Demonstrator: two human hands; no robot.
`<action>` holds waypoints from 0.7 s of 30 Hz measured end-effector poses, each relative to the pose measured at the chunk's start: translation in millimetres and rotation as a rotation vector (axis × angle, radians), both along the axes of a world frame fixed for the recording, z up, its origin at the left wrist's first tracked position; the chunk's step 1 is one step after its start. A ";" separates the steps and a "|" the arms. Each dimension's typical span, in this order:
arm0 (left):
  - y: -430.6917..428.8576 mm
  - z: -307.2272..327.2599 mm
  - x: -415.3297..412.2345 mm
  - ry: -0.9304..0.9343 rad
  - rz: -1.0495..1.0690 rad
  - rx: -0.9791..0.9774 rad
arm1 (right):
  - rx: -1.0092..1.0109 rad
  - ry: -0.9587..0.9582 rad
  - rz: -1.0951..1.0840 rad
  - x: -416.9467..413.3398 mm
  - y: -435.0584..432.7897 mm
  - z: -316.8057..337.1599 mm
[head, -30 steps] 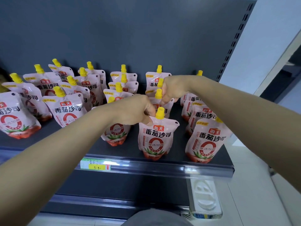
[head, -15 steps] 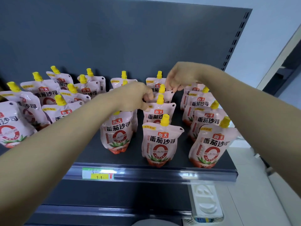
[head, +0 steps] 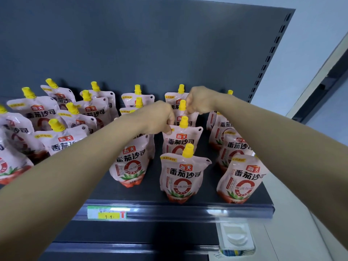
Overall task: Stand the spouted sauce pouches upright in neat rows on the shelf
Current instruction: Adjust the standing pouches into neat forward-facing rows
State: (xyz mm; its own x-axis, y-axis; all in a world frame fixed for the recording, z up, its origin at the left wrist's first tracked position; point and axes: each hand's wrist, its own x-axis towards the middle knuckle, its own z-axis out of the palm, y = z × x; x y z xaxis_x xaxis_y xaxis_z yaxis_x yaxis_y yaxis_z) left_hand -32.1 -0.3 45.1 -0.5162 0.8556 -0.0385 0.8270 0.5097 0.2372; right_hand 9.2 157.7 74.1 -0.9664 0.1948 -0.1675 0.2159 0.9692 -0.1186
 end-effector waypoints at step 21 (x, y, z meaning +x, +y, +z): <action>11.2 -1.9 -12.4 -0.076 0.031 0.011 | -0.212 0.027 -0.038 -7.0 18.2 -6.1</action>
State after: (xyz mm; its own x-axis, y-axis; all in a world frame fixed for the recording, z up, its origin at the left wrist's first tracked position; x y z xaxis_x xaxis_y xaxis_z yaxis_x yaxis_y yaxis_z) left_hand -44.5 10.9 43.2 -0.5387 0.8396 -0.0696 0.7900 0.5321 0.3047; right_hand 2.3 175.9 67.9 -0.9638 0.1940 -0.1827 0.2455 0.9131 -0.3255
